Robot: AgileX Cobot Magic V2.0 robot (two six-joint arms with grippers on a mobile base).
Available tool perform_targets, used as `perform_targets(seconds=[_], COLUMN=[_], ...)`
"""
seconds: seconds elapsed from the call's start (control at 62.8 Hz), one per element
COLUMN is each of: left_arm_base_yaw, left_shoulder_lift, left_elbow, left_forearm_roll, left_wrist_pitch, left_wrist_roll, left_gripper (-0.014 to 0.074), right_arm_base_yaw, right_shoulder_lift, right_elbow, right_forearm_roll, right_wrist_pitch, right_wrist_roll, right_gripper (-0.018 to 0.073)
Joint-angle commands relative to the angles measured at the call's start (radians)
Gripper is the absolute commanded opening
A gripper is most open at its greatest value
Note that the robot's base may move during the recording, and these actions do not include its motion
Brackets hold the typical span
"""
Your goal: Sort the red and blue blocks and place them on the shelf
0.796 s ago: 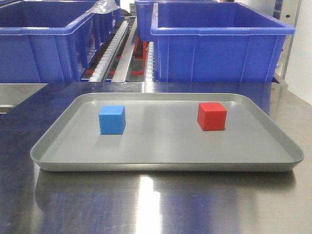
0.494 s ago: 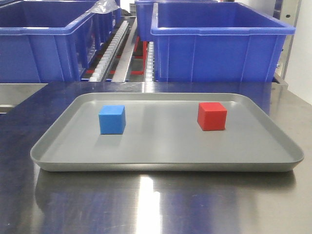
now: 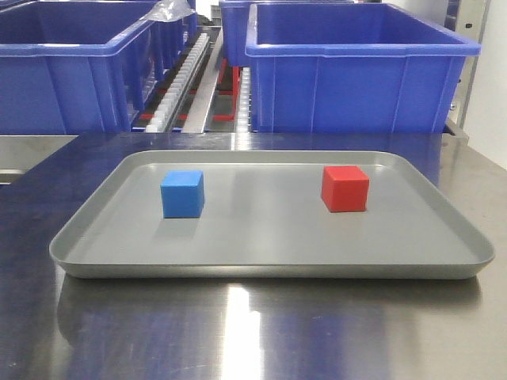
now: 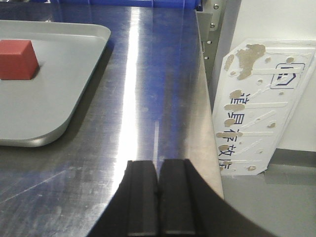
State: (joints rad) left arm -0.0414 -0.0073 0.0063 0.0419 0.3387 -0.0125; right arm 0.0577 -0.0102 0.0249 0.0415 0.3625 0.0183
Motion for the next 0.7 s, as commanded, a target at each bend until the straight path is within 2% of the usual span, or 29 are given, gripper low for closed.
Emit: perform_targets(seconds=[0.0,0.685], left_arm_base_yaw=[-0.001,-0.001], left_shoulder_lift=[-0.017,-0.017], left_elbow=[0.034,0.034], left_forearm_roll=[-0.008,-0.008], left_wrist_pitch=[-0.075,-0.075], left_wrist_roll=[-0.001,-0.001], left_gripper=[0.0126,0.0126], right_arm_base_yaw=[0.003,0.003], right_shoulder_lift=[-0.017,-0.017], right_elbow=[0.006,0.006], right_forearm_roll=[-0.005,-0.013], right_wrist_pitch=[-0.059,-0.062], right_wrist_roll=[-0.006,-0.006], right_gripper=[0.0049,0.0049])
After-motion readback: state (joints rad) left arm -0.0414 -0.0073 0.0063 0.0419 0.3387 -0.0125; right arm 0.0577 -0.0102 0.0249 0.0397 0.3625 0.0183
